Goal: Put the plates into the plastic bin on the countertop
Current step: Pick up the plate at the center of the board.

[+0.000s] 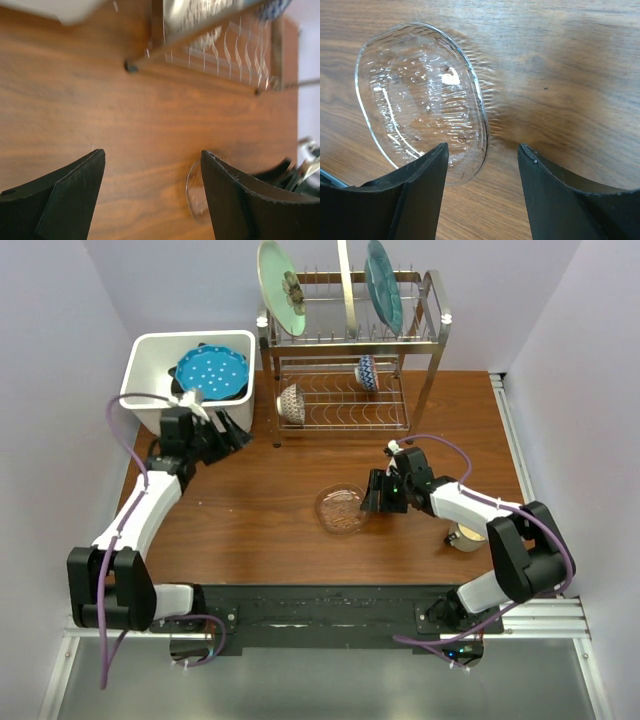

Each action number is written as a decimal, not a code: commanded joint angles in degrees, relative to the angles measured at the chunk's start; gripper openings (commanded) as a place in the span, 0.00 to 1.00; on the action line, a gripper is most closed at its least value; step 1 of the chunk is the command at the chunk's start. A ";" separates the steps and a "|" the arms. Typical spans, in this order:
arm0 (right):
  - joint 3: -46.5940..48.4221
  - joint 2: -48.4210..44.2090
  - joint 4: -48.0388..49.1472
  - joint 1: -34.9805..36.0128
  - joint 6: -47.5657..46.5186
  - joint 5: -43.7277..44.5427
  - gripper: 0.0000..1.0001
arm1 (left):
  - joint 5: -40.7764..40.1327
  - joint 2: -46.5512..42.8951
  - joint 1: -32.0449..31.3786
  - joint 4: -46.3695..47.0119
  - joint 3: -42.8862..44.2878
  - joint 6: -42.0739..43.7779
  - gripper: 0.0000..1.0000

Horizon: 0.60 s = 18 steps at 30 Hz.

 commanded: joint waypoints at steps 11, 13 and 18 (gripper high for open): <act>1.38 -3.30 -0.13 -0.11 0.61 -0.67 0.61 | -1.20 11.25 -18.78 4.11 -2.00 0.70 0.76; 1.29 -3.47 -0.21 -0.11 0.61 -0.67 0.61 | -1.28 14.50 -20.10 3.32 -0.16 1.40 0.76; 0.94 -3.65 -0.30 -0.19 0.53 -0.67 0.61 | -0.06 20.56 -23.62 3.66 2.22 1.49 0.73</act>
